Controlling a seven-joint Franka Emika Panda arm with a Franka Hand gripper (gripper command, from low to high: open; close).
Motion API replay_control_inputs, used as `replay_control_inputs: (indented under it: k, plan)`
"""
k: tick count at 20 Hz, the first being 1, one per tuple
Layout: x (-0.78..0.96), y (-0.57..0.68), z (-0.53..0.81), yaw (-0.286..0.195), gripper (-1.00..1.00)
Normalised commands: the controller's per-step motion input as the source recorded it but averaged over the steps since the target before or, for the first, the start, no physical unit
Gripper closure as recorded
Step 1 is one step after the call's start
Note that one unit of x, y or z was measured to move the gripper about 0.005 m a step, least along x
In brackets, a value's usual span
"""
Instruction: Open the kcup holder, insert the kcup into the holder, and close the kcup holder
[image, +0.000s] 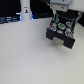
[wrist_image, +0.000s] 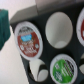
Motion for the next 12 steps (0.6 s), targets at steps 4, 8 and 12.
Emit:
replay_control_inputs:
  k: [4, 8, 12]
  plan:
    - [0.72, 0.00, 0.01, 0.052, -1.00]
    - [0.61, 0.00, -0.16, 0.099, -1.00]
    - [0.31, 0.00, -0.30, 0.198, -1.00]
